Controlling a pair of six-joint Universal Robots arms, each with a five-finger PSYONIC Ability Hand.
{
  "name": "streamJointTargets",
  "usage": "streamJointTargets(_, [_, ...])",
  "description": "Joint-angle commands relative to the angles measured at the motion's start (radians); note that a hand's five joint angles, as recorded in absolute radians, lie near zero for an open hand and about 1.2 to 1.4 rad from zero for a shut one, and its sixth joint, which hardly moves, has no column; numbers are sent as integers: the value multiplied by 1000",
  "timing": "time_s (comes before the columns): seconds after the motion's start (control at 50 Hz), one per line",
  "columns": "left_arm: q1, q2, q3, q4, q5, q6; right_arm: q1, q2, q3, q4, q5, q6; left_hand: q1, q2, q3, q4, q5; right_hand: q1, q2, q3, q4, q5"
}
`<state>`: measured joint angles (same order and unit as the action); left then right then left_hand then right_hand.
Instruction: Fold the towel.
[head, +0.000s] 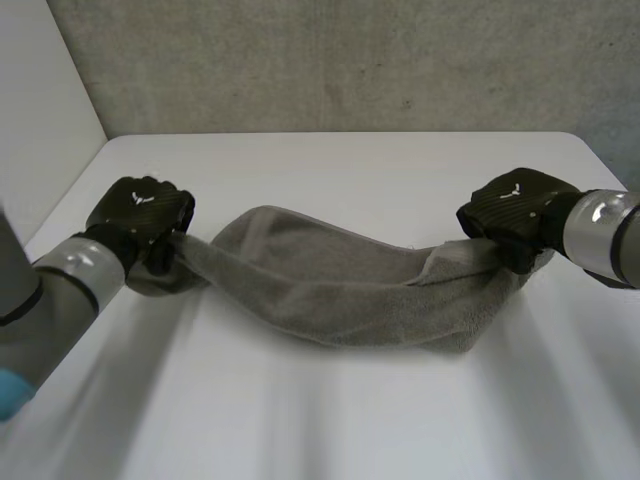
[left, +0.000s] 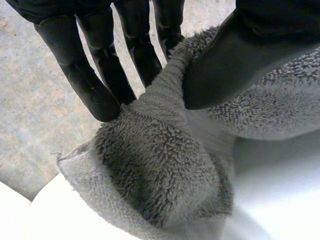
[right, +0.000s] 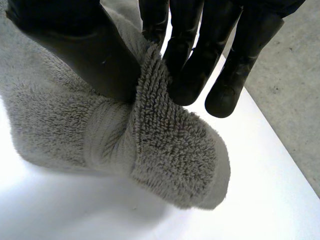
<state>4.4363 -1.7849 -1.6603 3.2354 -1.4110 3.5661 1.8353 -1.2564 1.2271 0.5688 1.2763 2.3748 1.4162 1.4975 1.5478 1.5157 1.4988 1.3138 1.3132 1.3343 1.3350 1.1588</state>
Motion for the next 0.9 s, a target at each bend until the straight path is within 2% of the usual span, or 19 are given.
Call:
streamJointTargets(0.02, [-26,-250,380,-9,-80,3,10,227,-332,-165,49,14,-20,-101,-152,-119,-277,83,83,62,61,63])
streamJointTargets(0.04, [-26,-251,381,-9,-80,3,10,227,-333,-165,49,14,-20,-101,-152,-119,-277,83,83,62,61,63])
streamJointTargets(0.08, [-29,-322,601,-3,-117,-9,13,284,-467,-353,95,46,-20,-101,-152,-119,-277,83,83,62,61,63])
streamJointTargets(0.14, [-31,-349,718,1,-131,-17,16,296,-514,-463,124,69,-20,-101,-152,-119,-277,83,83,62,61,63])
streamJointTargets(0.18, [-34,-387,937,47,-158,-88,44,299,-546,-709,153,115,-20,-101,-152,-119,-277,83,83,62,61,63])
streamJointTargets(0.2, [-34,-387,938,47,-158,-89,44,299,-546,-710,153,115,-20,-101,-152,-119,-277,83,83,62,61,63])
streamJointTargets(0.24, [-32,-403,1104,107,-181,-212,59,281,-517,-927,169,151,-20,-101,-152,-119,-277,83,83,62,61,63])
streamJointTargets(0.26, [-32,-403,1105,107,-181,-213,59,281,-517,-928,169,152,-20,-101,-152,-119,-277,83,83,62,61,63])
streamJointTargets(0.28, [-32,-404,1158,124,-184,-278,62,263,-485,-990,170,164,-20,-101,-152,-119,-277,83,83,62,61,63])
streamJointTargets(0.3, [-32,-404,1159,124,-184,-279,62,262,-485,-991,170,164,-20,-101,-152,-119,-277,83,83,62,61,63])
streamJointTargets(0.34, [-31,-407,1235,133,-175,-372,68,206,-442,-998,170,185,-20,-101,-152,-119,-277,83,83,62,61,63])
streamJointTargets(0.42, [-29,-426,1257,127,-166,-392,62,172,-414,-963,170,190,-20,-101,-152,-119,-277,83,83,62,61,63])
streamJointTargets(0.52, [-31,-455,1229,86,-155,-389,53,181,-413,-811,163,188,-20,-101,-152,-119,-277,83,83,62,61,63])
streamJointTargets(0.56, [-31,-478,1158,40,-152,-389,56,206,-403,-710,147,182,-20,-101,-152,-119,-277,83,83,62,61,63])
streamJointTargets(0.64, [-29,-482,1016,21,-148,-389,62,250,-367,-639,130,185,-20,-101,-152,-119,-277,83,83,62,61,63])
streamJointTargets(0.68, [-25,-482,844,44,-125,-379,58,270,-273,-619,106,184,-20,-101,-152,-119,-277,83,83,62,61,63])
streamJointTargets(0.74, [-18,-481,757,75,-109,-363,53,270,-213,-621,86,179,-20,-101,-152,-119,-277,83,83,62,61,63])
streamJointTargets(0.84, [6,-429,412,210,-53,-215,50,273,-25,-619,28,176,-20,-101,-152,-119,-277,83,83,62,61,63])
streamJointTargets(0.9, [8,-398,337,236,-40,-167,48,270,9,-612,26,176,-20,-101,-152,-119,-277,83,83,62,61,63])
